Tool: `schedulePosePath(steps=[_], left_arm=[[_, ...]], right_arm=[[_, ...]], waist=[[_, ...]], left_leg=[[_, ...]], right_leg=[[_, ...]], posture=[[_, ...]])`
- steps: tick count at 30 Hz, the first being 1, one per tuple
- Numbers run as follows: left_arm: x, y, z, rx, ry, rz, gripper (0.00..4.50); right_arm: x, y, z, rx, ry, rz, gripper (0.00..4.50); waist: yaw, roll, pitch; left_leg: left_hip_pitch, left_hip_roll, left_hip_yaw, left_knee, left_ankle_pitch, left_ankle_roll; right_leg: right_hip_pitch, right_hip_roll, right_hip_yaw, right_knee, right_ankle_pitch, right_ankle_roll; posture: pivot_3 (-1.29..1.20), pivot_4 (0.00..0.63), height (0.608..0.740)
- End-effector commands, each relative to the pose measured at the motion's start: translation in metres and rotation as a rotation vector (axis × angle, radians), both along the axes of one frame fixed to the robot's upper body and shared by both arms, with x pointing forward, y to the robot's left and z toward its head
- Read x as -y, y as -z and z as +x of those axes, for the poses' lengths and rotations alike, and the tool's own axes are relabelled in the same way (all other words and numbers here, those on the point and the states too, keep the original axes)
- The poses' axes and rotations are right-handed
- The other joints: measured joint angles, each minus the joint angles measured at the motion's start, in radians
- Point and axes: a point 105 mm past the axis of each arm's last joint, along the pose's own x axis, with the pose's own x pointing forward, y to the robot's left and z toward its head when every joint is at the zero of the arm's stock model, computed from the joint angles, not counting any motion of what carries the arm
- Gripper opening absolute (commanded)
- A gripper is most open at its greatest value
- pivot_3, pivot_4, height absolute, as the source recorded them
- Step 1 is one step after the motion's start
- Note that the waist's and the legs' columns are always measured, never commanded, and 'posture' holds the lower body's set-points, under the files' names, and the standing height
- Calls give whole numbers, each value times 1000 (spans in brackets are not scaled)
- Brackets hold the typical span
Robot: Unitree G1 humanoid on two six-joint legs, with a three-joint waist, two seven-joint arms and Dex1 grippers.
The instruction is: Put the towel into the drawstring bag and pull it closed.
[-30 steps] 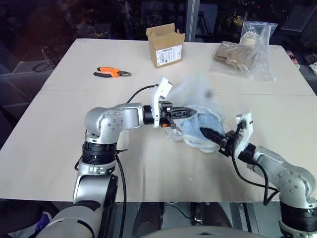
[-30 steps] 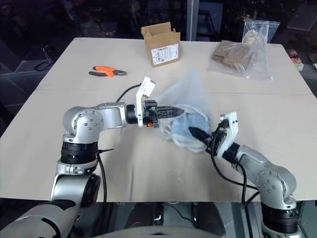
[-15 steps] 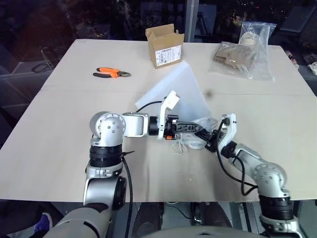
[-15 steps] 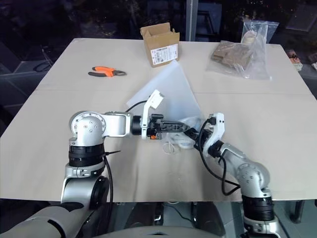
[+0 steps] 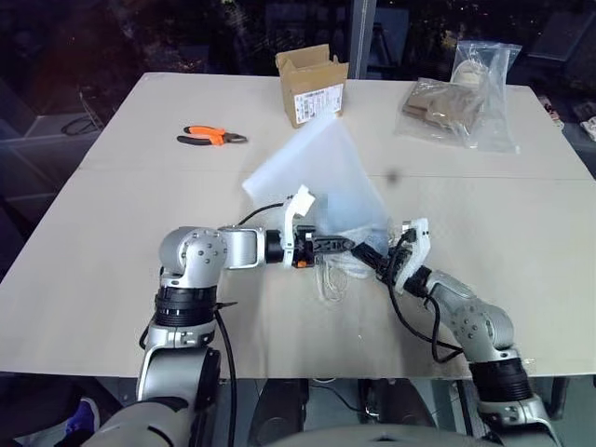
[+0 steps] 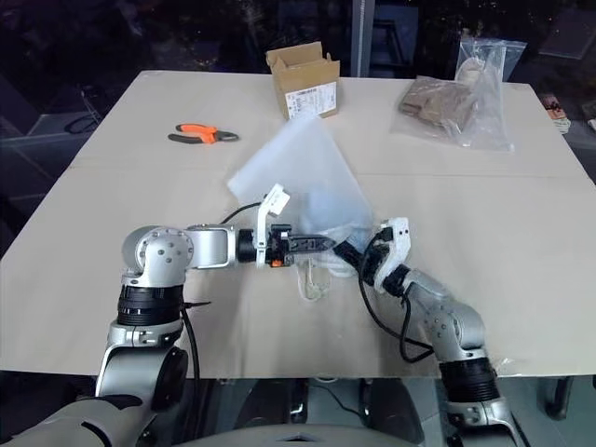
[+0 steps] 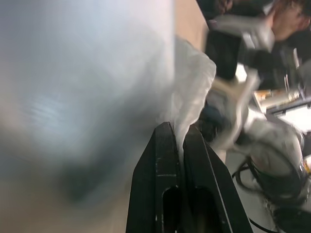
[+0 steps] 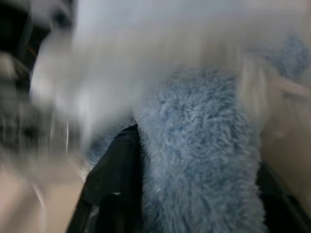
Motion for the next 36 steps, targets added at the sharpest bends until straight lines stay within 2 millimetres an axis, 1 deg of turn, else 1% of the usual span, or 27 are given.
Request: schedulePosePath(steps=[1,5,7,10,12,14,16,17,18,19,20,24,26,28,29,30,31,33,34,36], left_arm=[[-3,-17,6,59,-2,-38,0],[-3,-23,8,62,8,-62,0],[-3,-23,9,62,9,-60,0],[-3,-22,13,68,-1,-40,0],[-5,-21,17,102,-19,-5,0],[-7,-20,22,192,-27,69,0],[-6,-19,23,275,-17,126,0],[-6,-17,23,317,-3,164,0],[-6,-15,22,363,16,203,0],[-5,-13,21,406,36,236,0],[-4,-13,20,438,51,261,0],[-3,-13,18,508,79,311,0],[-3,-12,17,550,92,341,0],[-4,-14,17,587,83,355,0],[-5,-16,18,606,79,361,0],[-6,-19,18,631,73,371,0],[-7,-20,19,654,69,382,0],[-8,-24,19,691,58,399,0],[-9,-26,19,704,54,406,0],[-11,-26,19,760,55,454,0]], right_arm=[[6,-24,-6,137,2,-89,2130],[11,-31,-15,157,-6,-151,2130],[12,-29,-19,163,-21,-205,2130],[18,-26,-19,192,7,-313,2130],[20,-26,-20,221,3,-375,2130],[18,-31,-24,217,-39,-340,2130],[14,-32,-27,203,-73,-295,2664],[11,-29,-29,197,-100,-302,2861],[8,-25,-29,188,-114,-318,3410],[4,-19,-24,175,-117,-339,3949],[0,-15,-21,173,-128,-359,4336],[-15,-8,-10,156,-137,-364,4336],[-21,1,-4,161,-147,-412,4336],[-24,11,3,209,-142,-496,4336],[-23,14,8,228,-116,-523,3819],[-23,14,11,249,-103,-531,3533],[-24,13,12,266,-96,-521,3106],[-26,2,13,300,-66,-440,2316],[-26,-3,14,309,-51,-410,1753],[-25,-12,14,332,-32,-347,952]], waist=[[0,0,0],[-1,0,0],[0,0,0],[0,0,0],[0,0,0],[0,0,0],[0,0,0],[0,0,0],[0,0,0],[1,0,0],[-2,0,0],[-1,0,0],[-1,0,0],[-1,0,0],[-1,0,0],[-1,0,0],[-1,0,0],[0,0,0],[1,0,0],[1,0,0]], left_leg=[[0,0,0,0,0,0],[0,0,0,0,0,0],[0,0,0,-1,0,0],[0,0,0,0,0,0],[0,0,0,0,0,0],[0,0,0,0,0,0],[0,-1,0,0,0,0],[0,0,0,0,0,0],[0,0,0,0,0,0],[0,0,0,0,0,0],[0,0,0,-1,0,0],[0,0,1,0,0,0],[1,0,1,0,0,0],[1,0,1,0,0,0],[0,0,1,0,0,0],[1,0,1,0,0,0],[1,0,1,0,0,0],[1,0,1,0,0,0],[1,0,1,0,0,0],[1,0,1,1,0,0]], right_leg=[[0,0,0,0,0,0],[0,0,0,0,0,0],[0,0,0,0,0,0],[0,0,0,0,0,0],[0,0,0,0,0,0],[0,0,0,0,0,0],[0,0,0,0,0,0],[0,0,0,0,0,0],[0,0,0,0,0,0],[0,0,0,0,0,0],[0,0,0,0,0,0],[0,0,1,0,0,0],[0,0,1,0,0,0],[0,0,1,0,0,0],[0,0,1,0,0,0],[0,0,1,0,0,0],[0,0,1,0,0,0],[0,0,1,0,0,0],[0,0,1,1,0,0],[0,0,1,1,0,0]], posture=[[0,150,740],[0,150,740],[0,150,740],[0,150,740],[0,150,740],[0,150,740],[0,150,740],[0,150,740],[0,150,740],[0,150,740],[0,150,740],[0,150,740],[0,150,740],[0,150,740],[0,150,740],[0,150,740],[0,150,740],[0,150,740],[0,150,740],[0,150,740]])
